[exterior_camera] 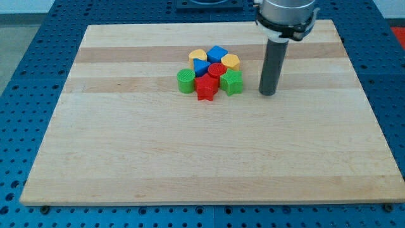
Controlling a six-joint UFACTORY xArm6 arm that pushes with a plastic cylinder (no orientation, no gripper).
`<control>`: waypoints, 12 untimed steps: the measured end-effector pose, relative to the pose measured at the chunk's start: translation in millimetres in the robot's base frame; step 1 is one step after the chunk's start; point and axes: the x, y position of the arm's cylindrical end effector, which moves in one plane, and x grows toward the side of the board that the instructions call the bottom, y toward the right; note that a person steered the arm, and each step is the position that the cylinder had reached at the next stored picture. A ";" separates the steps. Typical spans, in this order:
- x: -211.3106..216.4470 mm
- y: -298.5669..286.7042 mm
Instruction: Move your arm closer to the yellow heart
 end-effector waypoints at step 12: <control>-122.1 -206.3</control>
